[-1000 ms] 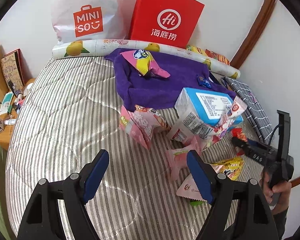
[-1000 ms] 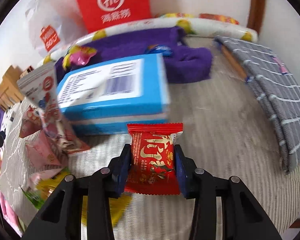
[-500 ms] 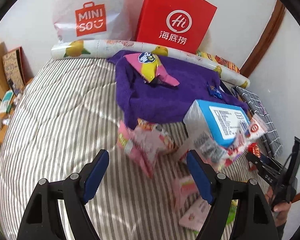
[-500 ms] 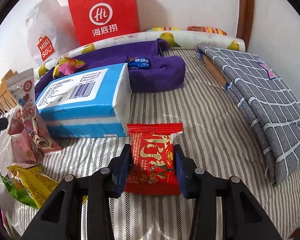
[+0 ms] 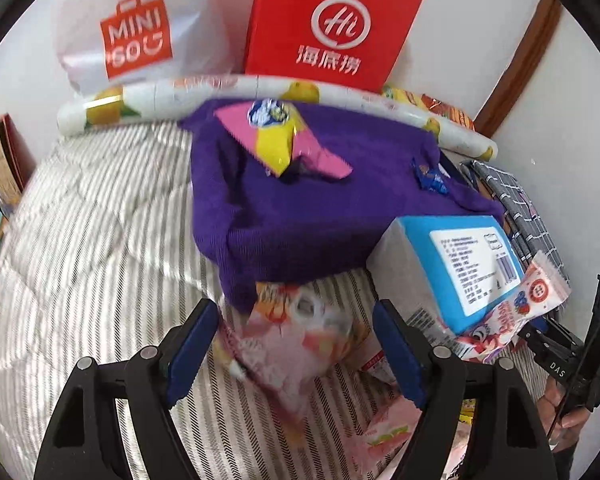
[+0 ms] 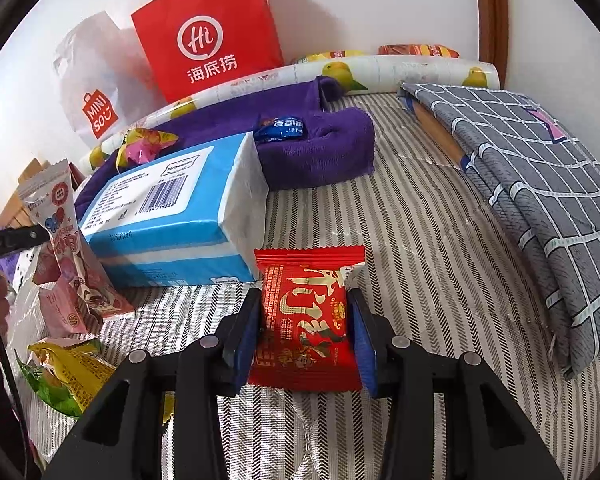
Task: Organize snacks
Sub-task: 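Grasp a pink snack bag with the left tool while right holds red packet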
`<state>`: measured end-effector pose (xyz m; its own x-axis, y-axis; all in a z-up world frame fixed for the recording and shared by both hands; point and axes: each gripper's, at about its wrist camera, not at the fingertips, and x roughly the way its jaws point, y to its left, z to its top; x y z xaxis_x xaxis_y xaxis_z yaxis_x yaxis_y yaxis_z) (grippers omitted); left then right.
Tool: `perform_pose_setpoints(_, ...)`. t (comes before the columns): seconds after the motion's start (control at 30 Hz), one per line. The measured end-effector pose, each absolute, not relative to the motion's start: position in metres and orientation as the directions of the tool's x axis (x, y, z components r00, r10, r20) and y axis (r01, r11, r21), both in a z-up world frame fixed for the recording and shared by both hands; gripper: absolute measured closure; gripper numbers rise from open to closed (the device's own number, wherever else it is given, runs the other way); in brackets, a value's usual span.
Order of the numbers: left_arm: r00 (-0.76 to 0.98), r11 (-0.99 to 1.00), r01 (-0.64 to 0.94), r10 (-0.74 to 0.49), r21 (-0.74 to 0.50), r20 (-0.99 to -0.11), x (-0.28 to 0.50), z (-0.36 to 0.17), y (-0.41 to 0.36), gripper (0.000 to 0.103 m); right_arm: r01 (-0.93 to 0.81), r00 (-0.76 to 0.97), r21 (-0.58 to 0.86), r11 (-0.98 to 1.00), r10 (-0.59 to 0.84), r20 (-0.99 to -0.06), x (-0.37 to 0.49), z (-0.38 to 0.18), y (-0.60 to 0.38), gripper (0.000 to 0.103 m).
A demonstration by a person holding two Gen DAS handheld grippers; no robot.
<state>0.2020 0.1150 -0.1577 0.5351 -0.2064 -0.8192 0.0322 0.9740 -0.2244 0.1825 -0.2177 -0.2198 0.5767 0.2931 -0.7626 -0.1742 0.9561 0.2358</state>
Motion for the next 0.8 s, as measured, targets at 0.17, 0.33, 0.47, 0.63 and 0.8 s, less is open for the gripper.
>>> perform_pose_setpoints(0.17,0.495,0.966,0.08,-0.254,-0.248,-0.831,0.19,-0.168,0.113,0.026,-0.174,0.577,0.248,0.953,0.303,-0.759,0.182,-0.22,-0.22,0.059)
perform_pose_setpoints(0.33,0.509,0.964,0.058,-0.252,-0.26,-0.823,0.189,-0.17,0.113,0.026,-0.175,0.578,0.241,0.955,0.298,-0.76,0.182,-0.22,-0.22,0.059)
perform_pose_setpoints(0.47,0.525,0.969,0.074,-0.24,-0.237,-0.817,0.195,-0.17,0.105,0.026,-0.175,0.578,0.234,0.956,0.293,-0.761,0.182,-0.22,-0.219,0.059)
perform_pose_setpoints(0.63,0.522,0.98,0.094,-0.197,-0.174,-0.83,0.199,-0.174,0.095,0.043,-0.176,0.579,0.237,0.956,0.295,-0.76,0.182,-0.22,-0.218,0.059)
perform_pose_setpoints(0.8,0.53,0.973,0.081,-0.227,-0.217,-0.817,0.192,-0.168,0.104,0.049,-0.177,0.58,0.232,0.956,0.292,-0.76,0.182,-0.222,-0.217,0.058)
